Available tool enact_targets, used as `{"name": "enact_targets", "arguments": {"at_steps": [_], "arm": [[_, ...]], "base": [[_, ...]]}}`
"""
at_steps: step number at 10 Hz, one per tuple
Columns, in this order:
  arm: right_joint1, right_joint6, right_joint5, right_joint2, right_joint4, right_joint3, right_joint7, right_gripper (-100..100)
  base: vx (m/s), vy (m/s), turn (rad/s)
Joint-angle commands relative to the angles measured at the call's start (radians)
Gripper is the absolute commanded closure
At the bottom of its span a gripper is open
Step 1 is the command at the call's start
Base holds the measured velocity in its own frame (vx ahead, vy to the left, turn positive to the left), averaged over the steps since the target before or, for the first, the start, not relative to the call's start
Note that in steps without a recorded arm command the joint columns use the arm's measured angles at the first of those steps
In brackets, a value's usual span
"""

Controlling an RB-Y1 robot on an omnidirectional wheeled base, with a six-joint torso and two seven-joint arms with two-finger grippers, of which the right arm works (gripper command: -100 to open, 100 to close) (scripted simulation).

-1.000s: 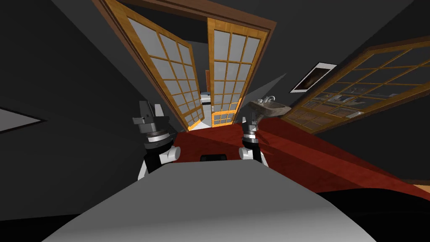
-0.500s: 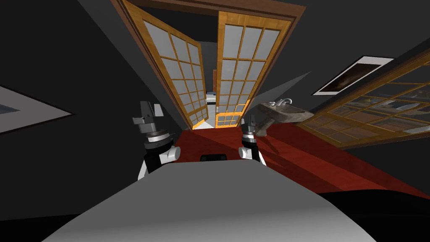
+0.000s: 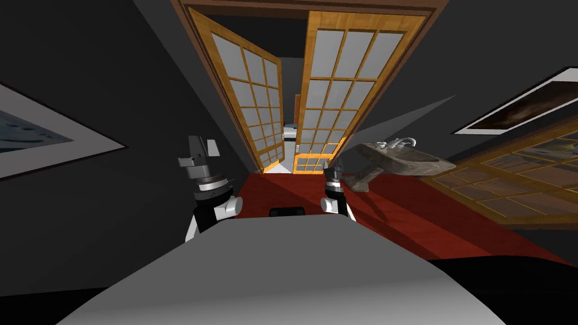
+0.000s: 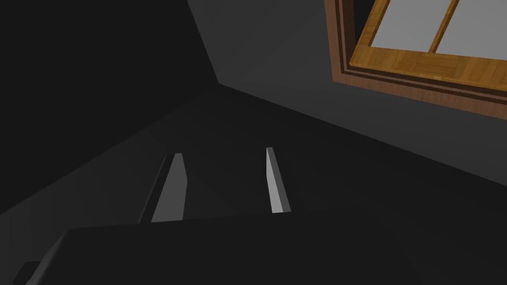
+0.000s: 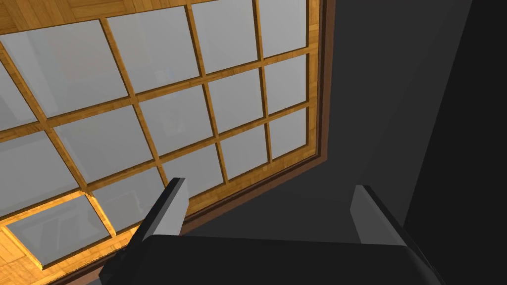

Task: Push the door open

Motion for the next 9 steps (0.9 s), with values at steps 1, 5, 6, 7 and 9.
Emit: {"name": "enact_targets", "arguments": {"at_steps": [1,5,6,7,9], "arm": [[-0.014,-0.01,-0.025,-0.007,0.031,-0.01,-0.026,-100],[-0.044,-0.05,-0.09,-0.02,0.125,-0.032,-0.091,-100],[-0.052,-0.06,-0.106,-0.023,0.148,-0.038,-0.107,-100],[-0.059,-0.071,-0.123,-0.025,0.173,-0.043,-0.124,-100],[-0.076,-0.092,-0.158,-0.029,0.222,-0.055,-0.159,-100]], "base": [[0.077,-0.036,0.224],[0.083,-0.051,0.195],[0.089,-0.05,0.19],[0.085,-0.048,0.2],[0.082,-0.062,0.226]]}}
